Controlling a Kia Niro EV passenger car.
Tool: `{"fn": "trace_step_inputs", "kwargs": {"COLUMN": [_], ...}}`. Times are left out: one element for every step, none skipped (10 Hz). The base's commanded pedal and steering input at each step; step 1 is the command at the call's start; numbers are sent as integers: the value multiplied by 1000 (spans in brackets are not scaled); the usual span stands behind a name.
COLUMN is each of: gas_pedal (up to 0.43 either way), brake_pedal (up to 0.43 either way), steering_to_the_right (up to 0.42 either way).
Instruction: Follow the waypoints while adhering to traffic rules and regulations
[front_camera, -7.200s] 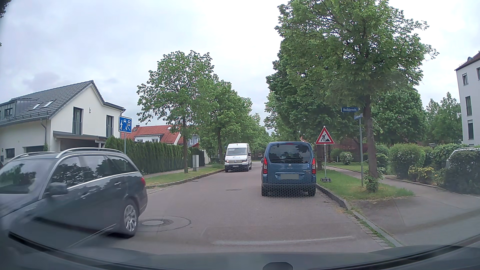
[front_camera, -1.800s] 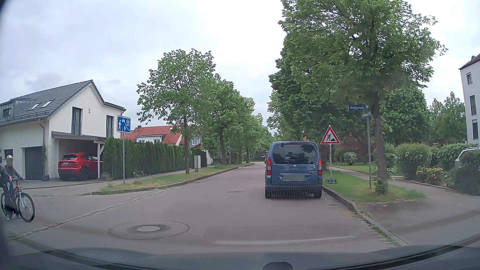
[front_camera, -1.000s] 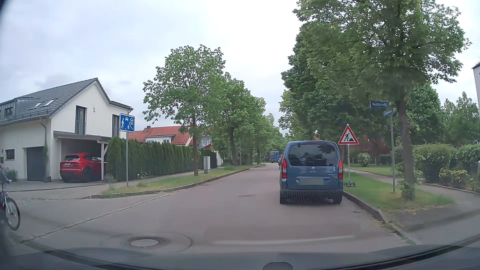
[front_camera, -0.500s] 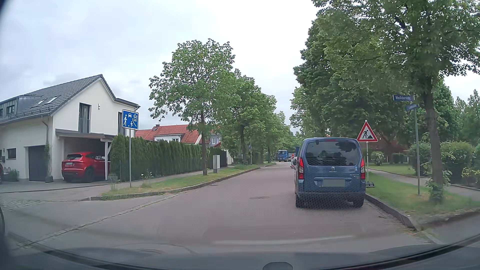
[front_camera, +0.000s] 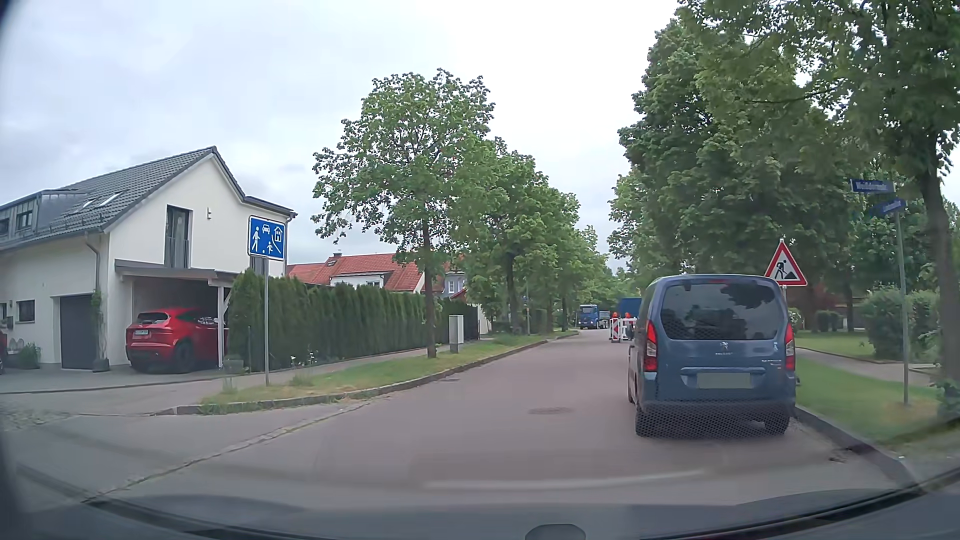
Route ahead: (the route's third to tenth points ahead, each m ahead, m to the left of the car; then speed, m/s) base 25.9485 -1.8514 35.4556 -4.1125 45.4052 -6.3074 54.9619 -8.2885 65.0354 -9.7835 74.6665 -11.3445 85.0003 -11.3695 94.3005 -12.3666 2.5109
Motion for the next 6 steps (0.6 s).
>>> {"fn": "trace_step_inputs", "kwargs": {"gas_pedal": [197, 189, 177, 177, 157, 150], "brake_pedal": [0, 0, 0, 0, 0, 0], "steering_to_the_right": [-135, -126, -124, -118, -104, -90]}}
